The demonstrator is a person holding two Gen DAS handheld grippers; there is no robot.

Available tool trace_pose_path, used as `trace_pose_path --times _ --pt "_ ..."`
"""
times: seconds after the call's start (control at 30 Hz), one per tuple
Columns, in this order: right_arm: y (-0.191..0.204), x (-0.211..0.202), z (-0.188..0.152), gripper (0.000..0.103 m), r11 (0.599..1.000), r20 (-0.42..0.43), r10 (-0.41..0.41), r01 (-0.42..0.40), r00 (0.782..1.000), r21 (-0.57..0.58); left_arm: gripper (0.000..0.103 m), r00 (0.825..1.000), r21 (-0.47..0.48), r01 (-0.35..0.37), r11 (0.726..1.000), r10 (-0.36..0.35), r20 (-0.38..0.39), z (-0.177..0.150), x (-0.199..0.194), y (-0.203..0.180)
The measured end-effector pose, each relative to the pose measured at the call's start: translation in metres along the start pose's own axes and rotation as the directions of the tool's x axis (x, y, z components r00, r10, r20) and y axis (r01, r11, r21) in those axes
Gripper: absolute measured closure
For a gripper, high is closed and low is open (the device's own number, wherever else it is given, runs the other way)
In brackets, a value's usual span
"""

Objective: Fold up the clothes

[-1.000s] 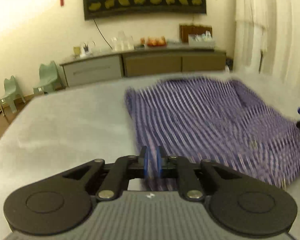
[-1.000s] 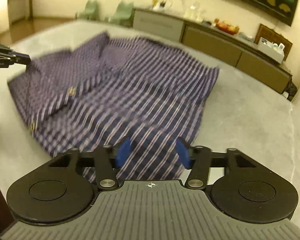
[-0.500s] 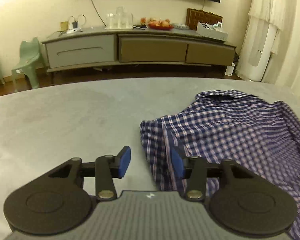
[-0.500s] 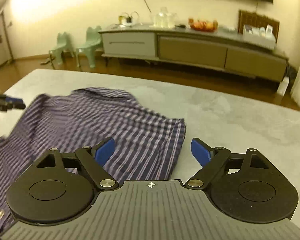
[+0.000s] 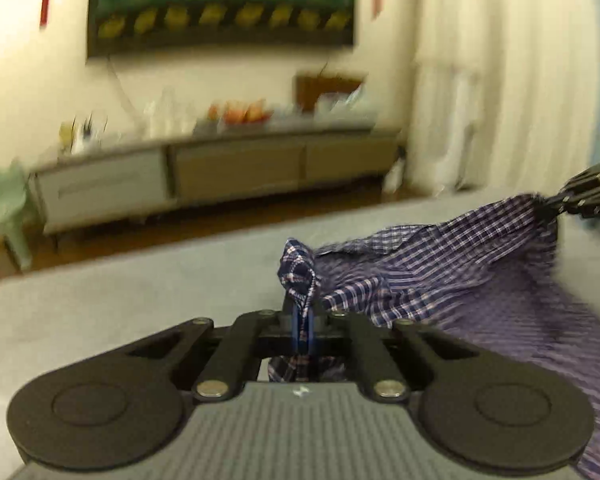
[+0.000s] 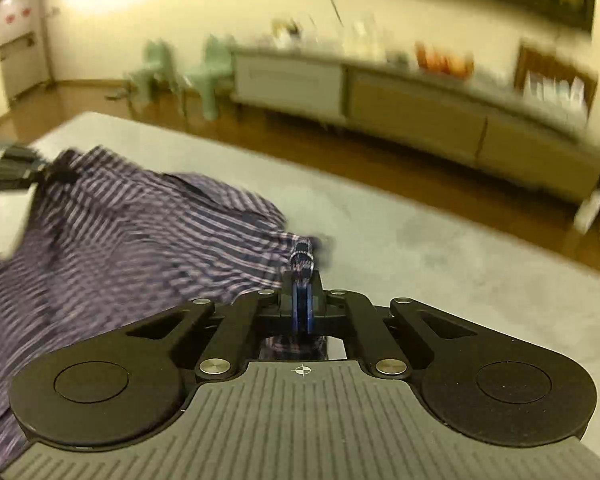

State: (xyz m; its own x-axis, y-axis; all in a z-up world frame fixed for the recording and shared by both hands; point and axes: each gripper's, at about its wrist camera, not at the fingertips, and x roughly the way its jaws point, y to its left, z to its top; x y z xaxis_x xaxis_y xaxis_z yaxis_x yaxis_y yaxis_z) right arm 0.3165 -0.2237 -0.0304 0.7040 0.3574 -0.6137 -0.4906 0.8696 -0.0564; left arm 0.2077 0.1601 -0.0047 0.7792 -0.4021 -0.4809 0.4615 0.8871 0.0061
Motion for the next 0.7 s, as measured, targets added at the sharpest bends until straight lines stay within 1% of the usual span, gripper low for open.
trace_pose_path --times 0.03,0.07,0.1,0.13,0.17,0.2,0.23,0.27,0.3,0.33,0.37,0.43,0.47,0.5,0.53,0.57,0.6,0.63,0.67,0.7 --pt "0.009 -0.029 -0.005 0.102 0.999 0.035 0.006 -0.005 0.999 -0.033 0.099 0.999 0.015 0.026 1.000 -0.027 0.025 -0.009 -0.032 -0.008" --pt "0.017 -0.063 -0.019 0.102 0.997 0.063 0.023 -0.018 0.998 -0.070 0.098 0.997 0.030 0.052 0.998 -0.053 0.050 -0.018 -0.064 -0.015" --pt "0.026 -0.091 -0.036 0.102 0.993 0.072 0.031 -0.022 0.997 -0.115 0.098 0.997 0.049 0.067 0.997 -0.069 0.034 -0.031 -0.086 -0.026" --pt "0.036 -0.115 -0.059 0.102 0.987 0.057 0.019 -0.010 0.998 -0.162 0.096 0.997 0.078 0.072 0.994 -0.072 -0.002 -0.049 -0.107 -0.038" --pt "0.046 -0.138 -0.082 0.102 0.978 0.040 0.005 0.004 0.999 -0.210 0.088 0.995 0.099 0.086 0.991 -0.082 -0.052 -0.065 -0.120 -0.048" --pt "0.052 -0.151 -0.105 0.101 0.969 0.005 -0.024 0.025 1.000 -0.245 0.086 0.991 0.112 0.101 0.989 -0.090 -0.103 -0.079 -0.129 -0.056" --pt "0.056 -0.156 -0.126 0.098 0.964 -0.051 -0.064 0.049 0.997 -0.260 0.081 0.989 0.116 0.079 0.990 -0.064 -0.132 -0.089 -0.135 -0.061" --pt "0.060 -0.159 -0.147 0.088 0.959 -0.109 -0.105 0.072 0.989 -0.274 0.079 0.986 0.121 0.057 0.991 -0.038 -0.160 -0.098 -0.140 -0.067" --pt "0.060 -0.160 -0.161 0.077 0.960 -0.144 -0.140 0.099 0.980 -0.263 0.074 0.987 0.107 0.024 0.994 -0.006 -0.162 -0.100 -0.143 -0.070" --pt "0.059 -0.164 -0.168 0.062 0.969 -0.162 -0.156 0.119 0.974 -0.218 0.071 0.988 0.077 -0.001 0.997 0.012 -0.151 -0.099 -0.147 -0.070" --pt "0.058 -0.167 -0.174 0.057 0.975 -0.179 -0.170 0.140 0.969 -0.170 0.071 0.991 0.035 -0.017 0.999 0.021 -0.134 -0.098 -0.152 -0.069" --pt "0.060 -0.185 -0.174 0.055 0.985 -0.145 -0.161 0.151 0.976 -0.081 0.071 0.994 -0.046 -0.035 0.998 0.030 -0.101 -0.095 -0.163 -0.067" --pt "0.062 -0.193 -0.174 0.049 0.987 -0.125 -0.157 0.154 0.980 -0.036 0.070 0.996 -0.091 -0.033 0.995 0.025 -0.087 -0.095 -0.167 -0.066" --pt "0.064 -0.203 -0.173 0.047 0.989 -0.098 -0.149 0.150 0.984 0.006 0.068 0.997 -0.137 -0.014 0.991 0.004 -0.077 -0.094 -0.171 -0.066" --pt "0.065 -0.212 -0.172 0.044 0.989 -0.072 -0.129 0.133 0.989 0.058 0.062 0.997 -0.189 0.002 0.982 -0.018 -0.079 -0.097 -0.170 -0.068" --pt "0.067 -0.218 -0.173 0.042 0.989 -0.046 -0.078 0.083 0.996 0.123 0.058 0.996 -0.241 0.019 0.970 -0.039 -0.080 -0.100 -0.169 -0.069" --pt "0.067 -0.219 -0.172 0.041 0.984 -0.030 -0.031 0.035 0.999 0.174 0.058 0.995 -0.293 0.035 0.956 -0.061 -0.080 -0.103 -0.168 -0.071" --pt "0.066 -0.220 -0.171 0.038 0.975 -0.013 0.016 -0.013 1.000 0.222 0.056 0.994 -0.350 0.043 0.936 -0.075 -0.080 -0.109 -0.165 -0.069" --pt "0.068 -0.216 -0.172 0.034 0.963 -0.007 0.046 -0.042 0.999 0.266 0.055 0.993 -0.403 0.045 0.914 -0.085 -0.082 -0.115 -0.161 -0.067" --pt "0.069 -0.212 -0.172 0.033 0.949 -0.001 0.074 -0.070 0.997 0.308 0.055 0.992 -0.456 0.047 0.889 -0.096 -0.084 -0.121 -0.157 -0.065"
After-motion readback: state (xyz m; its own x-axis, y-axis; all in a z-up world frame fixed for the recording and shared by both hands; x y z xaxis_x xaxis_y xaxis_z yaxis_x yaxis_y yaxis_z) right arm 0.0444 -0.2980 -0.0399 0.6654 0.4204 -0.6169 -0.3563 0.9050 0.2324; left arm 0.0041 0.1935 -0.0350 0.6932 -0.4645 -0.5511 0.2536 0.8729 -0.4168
